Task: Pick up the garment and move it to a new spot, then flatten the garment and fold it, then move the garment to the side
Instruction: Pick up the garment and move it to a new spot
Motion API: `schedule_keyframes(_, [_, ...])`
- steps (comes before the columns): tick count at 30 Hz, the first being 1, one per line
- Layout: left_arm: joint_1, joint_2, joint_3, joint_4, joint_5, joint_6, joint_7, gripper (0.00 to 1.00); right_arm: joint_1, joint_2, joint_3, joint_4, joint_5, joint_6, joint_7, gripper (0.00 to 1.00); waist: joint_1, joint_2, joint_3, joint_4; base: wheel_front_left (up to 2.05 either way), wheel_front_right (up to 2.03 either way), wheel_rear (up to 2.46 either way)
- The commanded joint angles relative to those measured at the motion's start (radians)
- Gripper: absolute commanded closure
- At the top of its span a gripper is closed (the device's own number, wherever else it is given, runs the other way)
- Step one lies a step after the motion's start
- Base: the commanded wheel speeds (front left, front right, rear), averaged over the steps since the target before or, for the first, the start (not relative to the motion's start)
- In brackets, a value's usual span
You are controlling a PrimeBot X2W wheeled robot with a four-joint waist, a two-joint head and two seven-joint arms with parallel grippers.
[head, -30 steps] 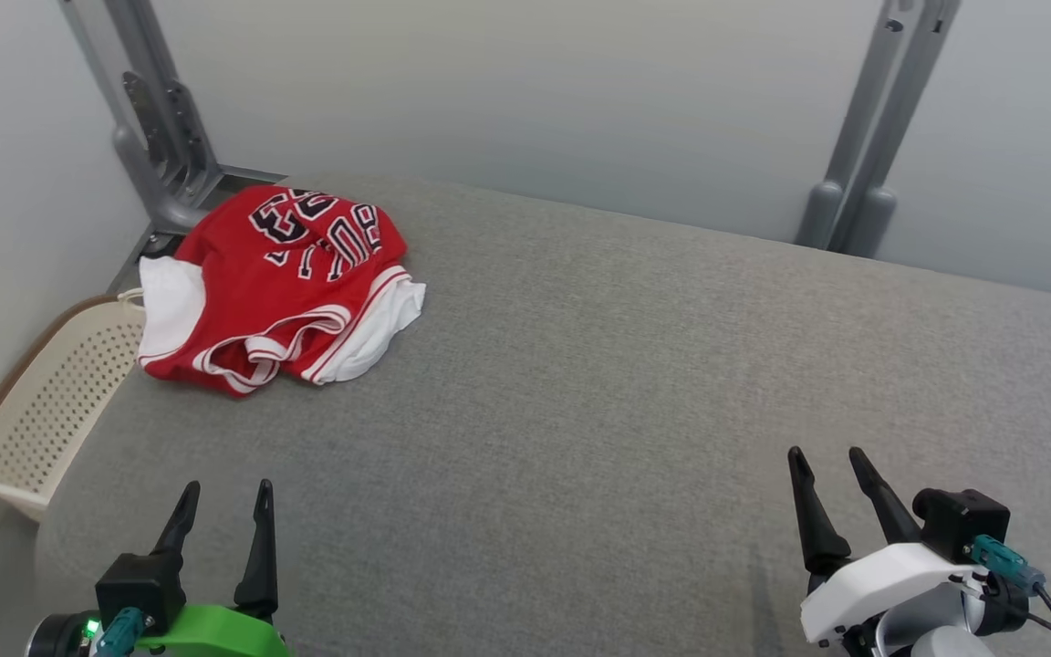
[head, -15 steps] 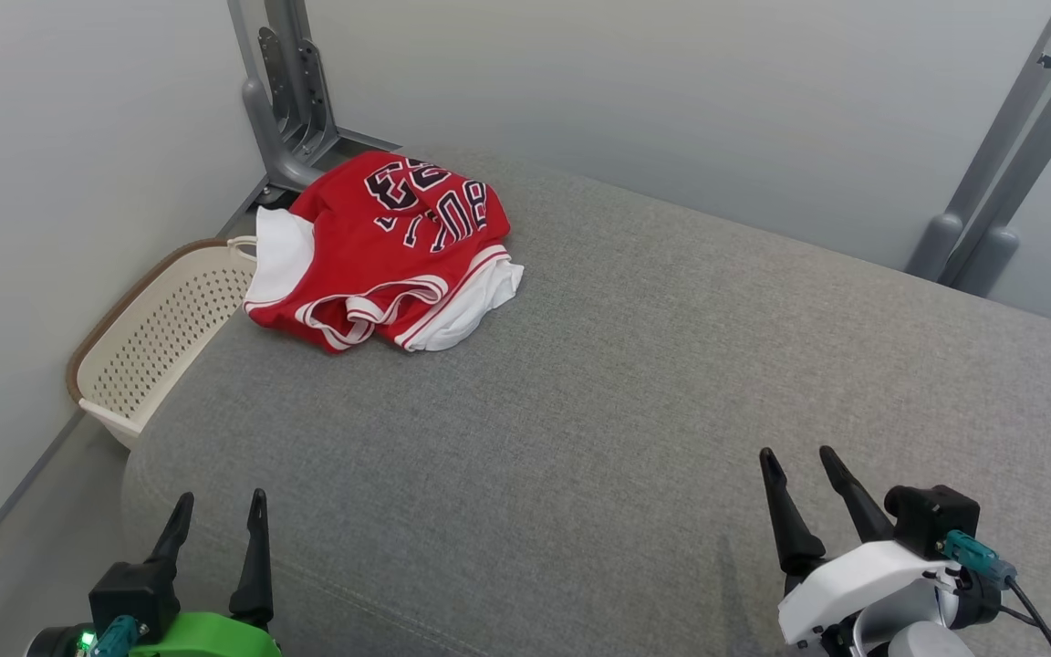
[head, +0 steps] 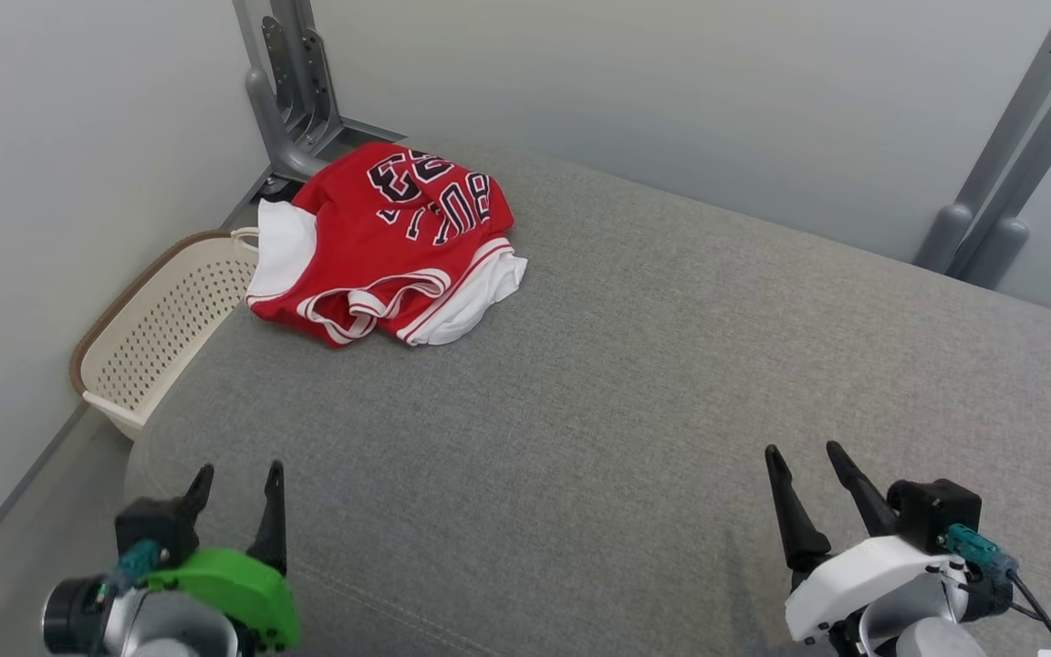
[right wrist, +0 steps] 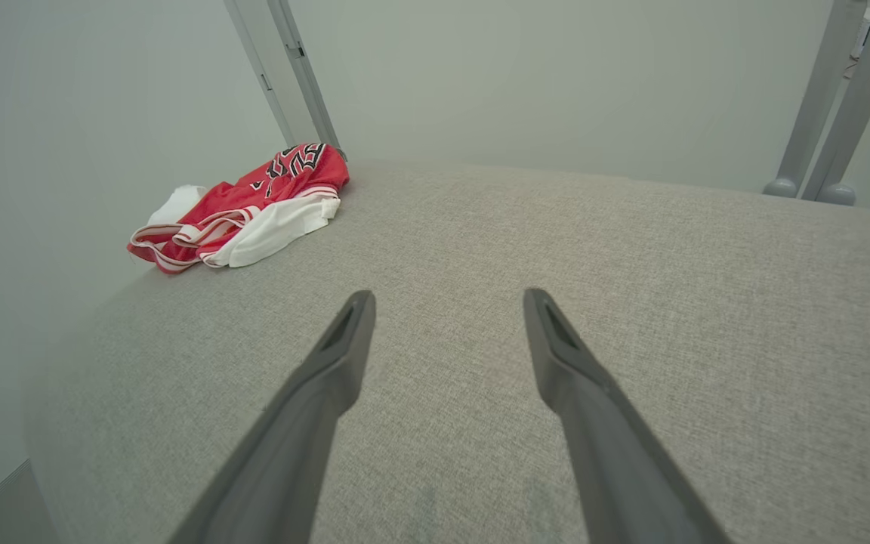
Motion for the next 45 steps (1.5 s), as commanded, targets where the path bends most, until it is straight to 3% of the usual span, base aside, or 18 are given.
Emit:
schedule_keyframes(1, [-0.067, 0.004, -0.005, 0.032, -0.008, -0.006, 0.047, 0.00, 0.011, -0.004, -0.014, -0.021, -0.032, -0.001, 0.015, 0.00, 0.0000, 0.0000, 0.017, 0.000, 0.00, 0.00, 0.00])
schedule_keyframes(7, [-0.328, 0.012, -0.007, 0.188, -0.023, -0.004, 0.205, 0.00, -0.021, -0.016, 0.001, -0.152, -0.108, -0.001, 0.109, 0.00, 0.0000, 0.0000, 0.106, -0.075, 0.00, 0.00, 0.00])
schedule_keyframes(13, [-0.513, 0.029, 0.009, 0.303, -0.042, -0.012, 0.282, 0.00, -0.061, -0.073, 0.069, -0.262, -0.138, -0.001, 0.207, 0.00, 0.0000, 0.0000, 0.201, -0.157, 0.00, 0.00, 0.00])
schedule_keyframes(22, [-0.759, 0.066, -0.018, 0.453, -0.086, -0.099, 0.402, 0.00, -0.068, -0.157, 0.134, -0.433, -0.124, -0.001, 0.318, 0.00, 0.0000, 0.0000, 0.343, -0.259, 0.00, 0.00, 0.00])
schedule_keyframes(30, [-0.877, 0.094, -0.057, 0.541, -0.115, -0.120, 0.505, 0.00, -0.032, -0.178, 0.137, -0.530, -0.121, -0.001, 0.359, 0.00, 0.0000, 0.0000, 0.431, -0.299, 0.00, 0.00, 0.00])
schedule_keyframes(38, [-0.915, 0.103, -0.081, 0.616, -0.125, -0.123, 0.514, 0.00, -0.034, -0.194, 0.135, -0.597, -0.132, -0.001, 0.384, 0.00, 0.0000, 0.0000, 0.491, -0.334, 0.00, 0.00, 0.00])
schedule_keyframes(45, [-0.935, 0.088, -0.085, 0.692, -0.127, -0.099, 0.486, 0.00, -0.025, -0.196, 0.118, -0.629, -0.148, -0.001, 0.389, 0.00, 0.0000, 0.0000, 0.526, -0.339, 0.00, 0.00, 0.00])
